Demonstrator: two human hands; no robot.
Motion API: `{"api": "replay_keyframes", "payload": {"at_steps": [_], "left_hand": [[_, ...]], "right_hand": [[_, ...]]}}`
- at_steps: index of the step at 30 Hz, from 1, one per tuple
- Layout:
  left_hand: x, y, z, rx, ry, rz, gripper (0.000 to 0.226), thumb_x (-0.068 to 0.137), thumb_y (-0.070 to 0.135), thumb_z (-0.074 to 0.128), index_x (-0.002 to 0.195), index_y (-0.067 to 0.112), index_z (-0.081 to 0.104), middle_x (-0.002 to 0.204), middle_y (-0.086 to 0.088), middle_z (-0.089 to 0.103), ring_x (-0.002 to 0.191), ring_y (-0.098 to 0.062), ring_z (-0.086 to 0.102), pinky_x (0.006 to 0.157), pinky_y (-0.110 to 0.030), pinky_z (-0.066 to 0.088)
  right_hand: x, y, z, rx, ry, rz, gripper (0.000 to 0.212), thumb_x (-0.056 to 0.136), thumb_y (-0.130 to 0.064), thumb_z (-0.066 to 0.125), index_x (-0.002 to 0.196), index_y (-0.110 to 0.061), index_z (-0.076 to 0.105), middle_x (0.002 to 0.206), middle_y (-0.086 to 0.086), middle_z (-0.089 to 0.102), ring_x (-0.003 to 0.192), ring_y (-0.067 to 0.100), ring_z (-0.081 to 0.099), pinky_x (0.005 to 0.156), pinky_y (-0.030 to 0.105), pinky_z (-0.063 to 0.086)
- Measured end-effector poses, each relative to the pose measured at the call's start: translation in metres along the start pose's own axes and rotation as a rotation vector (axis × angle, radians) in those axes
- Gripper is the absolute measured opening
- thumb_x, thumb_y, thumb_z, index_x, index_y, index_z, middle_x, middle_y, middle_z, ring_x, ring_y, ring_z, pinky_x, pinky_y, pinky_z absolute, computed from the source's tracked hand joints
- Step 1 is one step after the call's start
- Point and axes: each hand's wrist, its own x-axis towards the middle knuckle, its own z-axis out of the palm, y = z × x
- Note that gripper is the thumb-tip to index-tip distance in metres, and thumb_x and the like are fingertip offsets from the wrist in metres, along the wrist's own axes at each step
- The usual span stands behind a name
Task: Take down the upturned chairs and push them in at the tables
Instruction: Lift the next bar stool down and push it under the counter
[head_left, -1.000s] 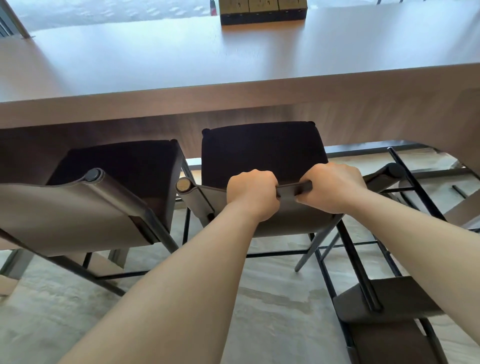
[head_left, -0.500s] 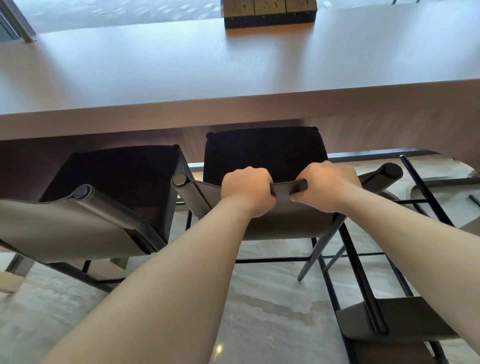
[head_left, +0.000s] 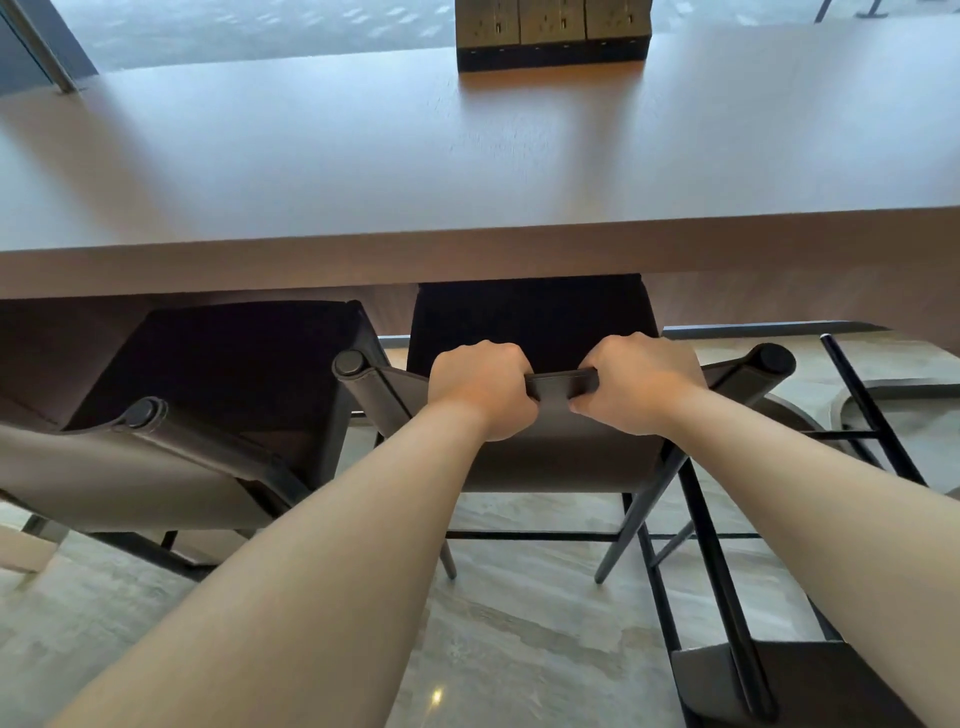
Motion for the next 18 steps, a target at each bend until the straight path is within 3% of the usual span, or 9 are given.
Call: {"api": "replay_keyframes", "payload": {"at_steps": [7, 10, 13, 18], "left_hand": [[-0.005, -0.004, -0.001, -0.010, -0.051, 0.068, 0.018, 0.088, 0.030, 0.058, 0.071, 0.031, 0.055, 0.063, 0.008, 0.058, 0.057, -0.011, 0.054, 0.046, -0.022, 0.034], [-0.005, -0.010, -0.010, 0.018, -0.114, 0.096, 0.011, 0.089, 0.019, 0.056, 0.081, 0.028, 0.057, 0.068, 0.006, 0.057, 0.060, -0.012, 0.052, 0.047, -0.024, 0.035], [-0.003, -0.022, -0.025, 0.101, -0.187, 0.075, 0.014, 0.088, 0.009, 0.053, 0.088, 0.018, 0.063, 0.073, -0.001, 0.061, 0.066, -0.021, 0.059, 0.055, -0.031, 0.046], [-0.002, -0.044, -0.037, 0.203, -0.214, 0.055, 0.017, 0.088, 0.006, 0.051, 0.093, 0.016, 0.064, 0.078, -0.003, 0.061, 0.072, -0.024, 0.060, 0.055, -0.031, 0.041]], "right_hand": [[-0.004, 0.003, 0.002, 0.013, -0.011, -0.073, 0.011, 0.092, -0.033, 0.061, 0.081, -0.033, 0.058, 0.066, -0.009, 0.057, 0.061, 0.012, 0.055, 0.048, 0.021, 0.037], [-0.003, 0.007, 0.003, -0.003, -0.006, -0.084, 0.014, 0.092, -0.032, 0.059, 0.078, -0.034, 0.059, 0.065, -0.009, 0.057, 0.058, 0.011, 0.054, 0.047, 0.022, 0.035], [0.003, 0.011, 0.002, -0.020, -0.004, -0.089, 0.022, 0.092, -0.033, 0.058, 0.070, -0.032, 0.057, 0.063, -0.010, 0.057, 0.056, 0.011, 0.053, 0.045, 0.022, 0.032], [0.011, 0.012, 0.003, -0.076, 0.034, -0.072, 0.026, 0.091, -0.037, 0.055, 0.066, -0.030, 0.058, 0.058, -0.011, 0.057, 0.054, 0.010, 0.053, 0.045, 0.022, 0.029]]}}
